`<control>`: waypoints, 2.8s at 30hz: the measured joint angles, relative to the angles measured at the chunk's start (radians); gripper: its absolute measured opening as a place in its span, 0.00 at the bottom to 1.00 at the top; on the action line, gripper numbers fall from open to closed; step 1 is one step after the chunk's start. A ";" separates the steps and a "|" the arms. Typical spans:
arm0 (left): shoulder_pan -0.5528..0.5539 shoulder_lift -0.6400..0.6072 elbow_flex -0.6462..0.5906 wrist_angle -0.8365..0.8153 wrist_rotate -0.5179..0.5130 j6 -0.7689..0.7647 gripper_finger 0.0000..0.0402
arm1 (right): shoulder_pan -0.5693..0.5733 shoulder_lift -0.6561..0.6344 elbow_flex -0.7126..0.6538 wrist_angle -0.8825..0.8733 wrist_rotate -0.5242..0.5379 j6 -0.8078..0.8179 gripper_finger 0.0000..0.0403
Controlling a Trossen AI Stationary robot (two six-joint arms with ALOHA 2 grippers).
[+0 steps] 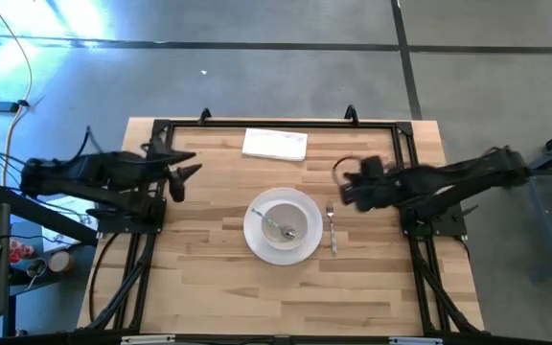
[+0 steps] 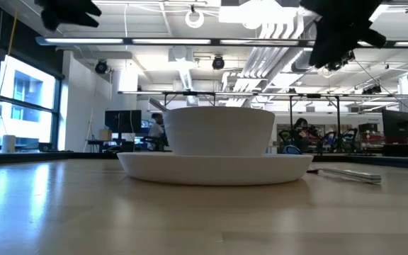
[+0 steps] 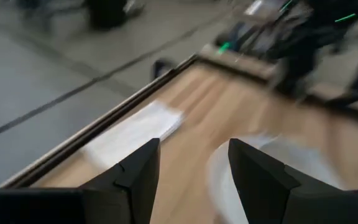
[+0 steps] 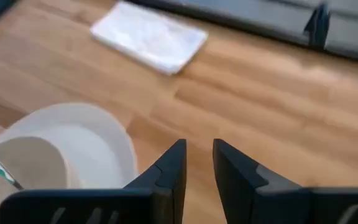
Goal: Set table place
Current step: Return to Home Position
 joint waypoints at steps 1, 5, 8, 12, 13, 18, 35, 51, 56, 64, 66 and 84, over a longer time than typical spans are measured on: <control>0.000 -0.067 -0.073 0.082 0.025 0.026 0.45 | -0.011 -0.054 -0.019 0.013 0.003 -0.051 0.18; 0.000 -0.306 -0.318 0.271 0.059 0.035 0.45 | -0.061 -0.284 -0.122 0.150 0.005 -0.264 0.17; 0.000 -0.462 -0.437 0.283 0.051 -0.032 0.45 | -0.098 -0.460 -0.227 0.348 -0.028 -0.426 0.17; 0.001 -0.561 -0.526 0.298 0.060 -0.057 0.45 | -0.152 -0.675 -0.396 0.630 -0.134 -0.628 0.12; -0.001 -0.561 -0.530 0.281 0.063 -0.056 0.45 | -0.169 -0.723 -0.433 0.683 -0.164 -0.661 0.10; 0.000 -0.544 -0.531 0.243 0.078 -0.080 0.45 | -0.252 -0.909 -0.585 0.759 -0.292 -0.730 0.01; 0.000 -0.563 -0.527 0.147 0.158 -0.116 0.04 | -0.319 -1.144 -0.797 0.674 -0.519 -0.857 0.00; 0.000 -0.566 -0.723 0.459 0.267 -0.037 0.01 | -0.320 -1.140 -0.941 0.891 -0.546 -0.882 0.00; 0.000 -0.560 -0.721 0.463 0.273 -0.057 0.01 | -0.320 -1.125 -0.940 0.888 -0.547 -0.908 0.00; 0.000 -0.559 -0.721 0.460 0.271 -0.060 0.04 | -0.320 -1.119 -0.940 0.886 -0.549 -0.909 0.00; 0.000 -0.559 -0.721 0.460 0.271 -0.060 0.03 | -0.320 -1.119 -0.940 0.885 -0.549 -0.909 0.00; 0.000 -0.559 -0.721 0.460 0.271 -0.061 0.04 | -0.320 -1.119 -0.940 0.884 -0.548 -0.907 0.00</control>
